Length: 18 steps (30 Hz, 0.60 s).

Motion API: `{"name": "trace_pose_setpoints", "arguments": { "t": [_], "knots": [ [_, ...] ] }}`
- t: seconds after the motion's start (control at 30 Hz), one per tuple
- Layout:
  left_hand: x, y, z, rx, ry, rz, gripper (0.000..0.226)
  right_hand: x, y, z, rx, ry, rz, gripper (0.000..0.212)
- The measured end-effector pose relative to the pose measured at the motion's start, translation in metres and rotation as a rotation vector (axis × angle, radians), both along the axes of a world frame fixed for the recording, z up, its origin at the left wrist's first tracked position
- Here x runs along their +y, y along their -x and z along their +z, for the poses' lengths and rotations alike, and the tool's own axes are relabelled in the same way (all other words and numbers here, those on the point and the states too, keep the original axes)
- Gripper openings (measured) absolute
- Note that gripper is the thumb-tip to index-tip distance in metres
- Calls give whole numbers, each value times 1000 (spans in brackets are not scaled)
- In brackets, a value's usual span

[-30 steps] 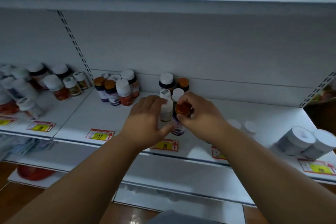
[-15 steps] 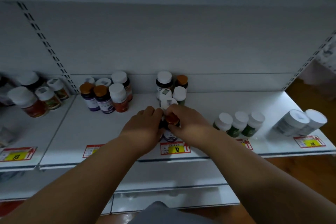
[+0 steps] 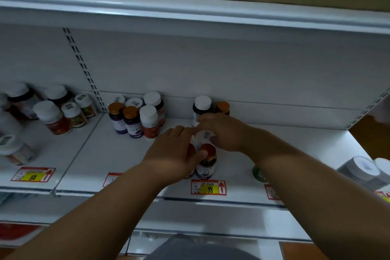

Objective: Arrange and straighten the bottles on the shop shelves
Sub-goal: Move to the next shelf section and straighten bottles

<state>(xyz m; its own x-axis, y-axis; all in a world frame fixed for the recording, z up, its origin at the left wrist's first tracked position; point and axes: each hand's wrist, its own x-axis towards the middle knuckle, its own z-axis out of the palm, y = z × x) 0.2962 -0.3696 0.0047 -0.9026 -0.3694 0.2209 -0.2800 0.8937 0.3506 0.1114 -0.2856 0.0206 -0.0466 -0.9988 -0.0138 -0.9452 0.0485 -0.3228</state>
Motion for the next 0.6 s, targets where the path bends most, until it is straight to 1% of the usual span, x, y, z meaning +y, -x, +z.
{"name": "trace_pose_setpoints", "arguments": {
  "t": [0.07, 0.17, 0.3, 0.43, 0.53, 0.6],
  "knots": [
    [-1, 1, 0, -3, 16, 15, 62, -6, 3, 3, 35, -24, 80, 38],
    [0, 2, -3, -26, -7, 45, 62, -8, 5, 5, 11, -65, 121, 33],
    [0, 0, -8, -41, -12, 65, 64, -5, 16, -2, 8, -162, 99, 54],
    [0, -4, -13, -46, 6, 66, 63, -4, 20, -11, -23, -169, 38, 59],
    [-2, -5, -8, -27, -1, 82, 70, 3, 21, -5, -102, -90, -67, 63],
    [-3, -5, -2, 40, -26, 100, 73, 11, 23, 13, -197, 69, -235, 60]
  ]
}}
